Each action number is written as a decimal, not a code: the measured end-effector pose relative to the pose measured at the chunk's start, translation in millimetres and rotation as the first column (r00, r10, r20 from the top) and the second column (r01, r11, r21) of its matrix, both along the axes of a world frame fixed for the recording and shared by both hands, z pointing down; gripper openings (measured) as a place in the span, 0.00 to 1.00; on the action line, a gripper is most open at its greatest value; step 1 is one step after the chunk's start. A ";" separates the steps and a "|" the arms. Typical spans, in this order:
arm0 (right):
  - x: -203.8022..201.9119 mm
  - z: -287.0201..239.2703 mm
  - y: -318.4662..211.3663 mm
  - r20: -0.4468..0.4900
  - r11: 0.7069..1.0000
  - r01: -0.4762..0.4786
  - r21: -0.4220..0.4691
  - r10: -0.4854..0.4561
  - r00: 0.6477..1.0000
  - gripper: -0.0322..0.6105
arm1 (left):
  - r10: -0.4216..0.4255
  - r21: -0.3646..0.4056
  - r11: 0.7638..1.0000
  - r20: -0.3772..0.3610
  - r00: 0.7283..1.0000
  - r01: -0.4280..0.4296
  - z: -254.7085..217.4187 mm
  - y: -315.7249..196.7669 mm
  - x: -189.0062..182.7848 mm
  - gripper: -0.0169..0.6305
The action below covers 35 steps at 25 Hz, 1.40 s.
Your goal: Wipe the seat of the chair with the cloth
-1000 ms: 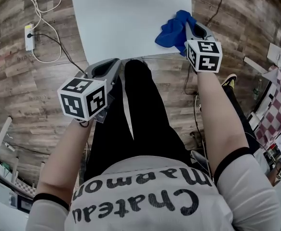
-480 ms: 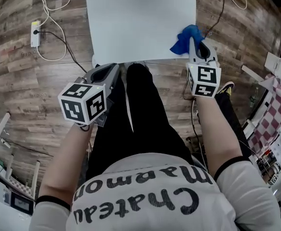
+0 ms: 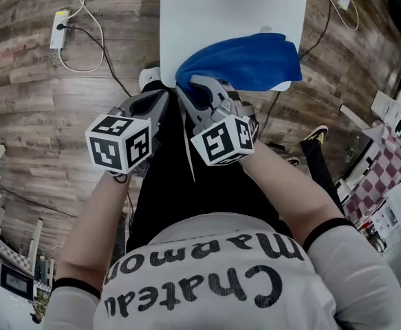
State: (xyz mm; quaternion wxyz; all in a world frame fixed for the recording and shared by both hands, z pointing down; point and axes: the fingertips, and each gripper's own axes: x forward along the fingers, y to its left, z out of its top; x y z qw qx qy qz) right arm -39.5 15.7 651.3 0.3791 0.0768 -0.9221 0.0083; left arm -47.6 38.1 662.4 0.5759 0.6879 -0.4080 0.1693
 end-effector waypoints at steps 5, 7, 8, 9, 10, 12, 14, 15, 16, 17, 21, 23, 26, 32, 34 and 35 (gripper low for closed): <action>-49.9 11.6 31.8 0.037 0.984 0.155 -0.085 -0.152 0.988 0.09 | -0.071 -0.043 0.996 0.041 0.997 0.072 13.6 16.8 -39.4 0.04; -48.7 31.0 38.2 -0.034 0.970 0.229 -0.078 -0.232 0.972 0.09 | -0.100 -0.045 0.994 0.043 0.994 0.101 15.5 17.2 -47.8 0.04; -43.9 43.7 38.4 -0.088 0.963 0.259 -0.074 -0.265 0.960 0.09 | -0.113 -0.045 0.992 0.041 0.993 0.115 16.3 15.9 -50.6 0.04; -37.4 57.0 36.6 -0.143 0.958 0.275 -0.080 -0.284 0.948 0.09 | -0.124 -0.045 0.991 0.037 0.992 0.126 17.1 14.2 -52.7 0.04; -30.6 68.9 33.6 -0.186 0.957 0.273 -0.098 -0.287 0.940 0.09 | -0.131 -0.046 0.990 0.033 0.991 0.132 17.7 12.6 -54.1 0.04; -22.0 80.7 28.0 -0.208 0.959 0.238 -0.153 -0.267 0.941 0.09 | -0.124 -0.049 0.991 0.024 0.992 0.125 18.7 9.9 -53.3 0.04; -17.2 80.7 23.3 -0.195 0.962 0.201 -0.183 -0.236 0.952 0.09 | -0.091 -0.052 0.994 0.019 0.996 0.092 19.3 7.9 -47.9 0.04; -12.9 80.0 20.3 -0.190 0.966 0.177 -0.186 -0.212 0.959 0.09 | -0.069 -0.056 0.996 0.020 0.997 0.070 19.9 7.2 -44.2 0.04; -6.5 79.6 16.7 -0.187 0.972 0.147 -0.186 -0.181 0.966 0.09 | -0.048 -0.058 0.997 0.025 0.999 0.050 20.6 6.5 -40.5 0.04; 1.9 79.5 12.8 -0.187 0.976 0.115 -0.182 -0.149 0.971 0.09 | -0.030 -0.055 0.998 0.035 0.999 0.031 21.2 5.2 -37.2 0.04; 53.2 82.1 -5.7 -0.232 0.987 0.004 -0.160 -0.041 0.972 0.09 | 0.039 0.004 0.999 0.112 0.993 -0.040 19.8 -6.4 -27.7 0.04; 87.8 83.9 -17.0 -0.270 0.986 -0.065 -0.156 0.020 0.963 0.09 | 0.088 -0.003 0.996 0.151 0.985 -0.089 21.9 -9.0 -22.1 0.04; 146.1 84.8 -31.4 -0.320 0.979 -0.141 -0.148 0.087 0.943 0.09 | 0.143 -0.023 0.990 0.196 0.970 -0.141 22.5 -12.0 -9.7 0.04; 261.1 83.2 -48.6 -0.448 0.964 -0.217 -0.153 0.128 0.885 0.09 | 0.113 -0.067 0.993 0.242 0.964 -0.100 8.8 -21.0 30.2 0.04; 288.4 83.8 -57.4 -0.495 0.939 -0.293 -0.179 0.171 0.852 0.09 | 0.102 -0.057 0.994 0.259 0.960 -0.090 5.1 -27.1 43.3 0.04; 300.0 82.3 -62.2 -0.514 0.925 -0.327 -0.191 0.189 0.837 0.09 | 0.103 -0.050 0.994 0.269 0.958 -0.092 3.2 -30.8 50.8 0.04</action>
